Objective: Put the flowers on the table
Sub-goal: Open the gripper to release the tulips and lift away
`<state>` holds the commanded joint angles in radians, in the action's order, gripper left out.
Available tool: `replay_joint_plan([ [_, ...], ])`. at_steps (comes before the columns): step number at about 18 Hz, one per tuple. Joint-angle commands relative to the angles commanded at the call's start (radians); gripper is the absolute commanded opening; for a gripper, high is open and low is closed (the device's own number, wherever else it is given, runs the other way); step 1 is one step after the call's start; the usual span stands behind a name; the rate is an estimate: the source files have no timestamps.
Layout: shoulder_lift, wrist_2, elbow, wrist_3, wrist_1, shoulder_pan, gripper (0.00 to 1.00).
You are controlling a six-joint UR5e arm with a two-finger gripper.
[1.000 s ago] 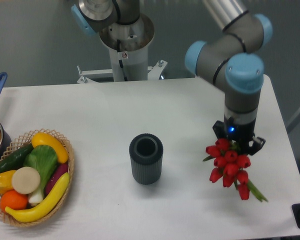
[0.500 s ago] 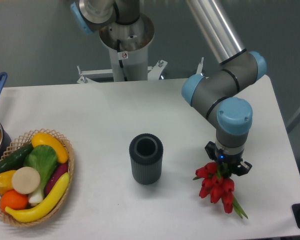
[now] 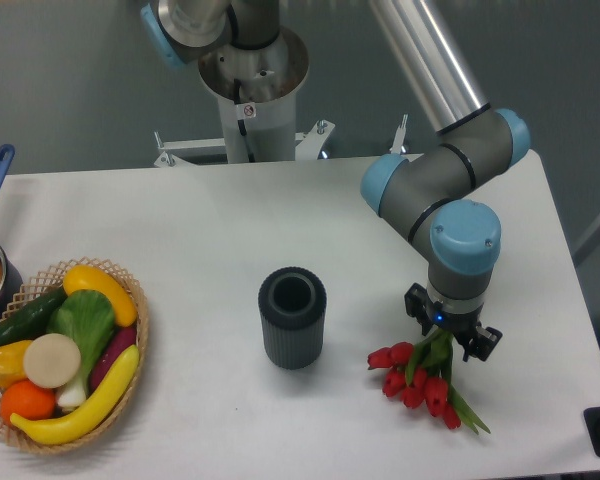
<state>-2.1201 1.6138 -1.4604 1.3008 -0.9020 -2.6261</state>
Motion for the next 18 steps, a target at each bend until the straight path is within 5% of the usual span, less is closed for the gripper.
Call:
replay_joint_plan([
  [9, 0.095, -0.106, 0.051, 0.079, -0.040, -0.086, 1.00],
  [18, 0.259, -0.233, -0.012, 0.349, -0.232, -0.253, 1.00],
])
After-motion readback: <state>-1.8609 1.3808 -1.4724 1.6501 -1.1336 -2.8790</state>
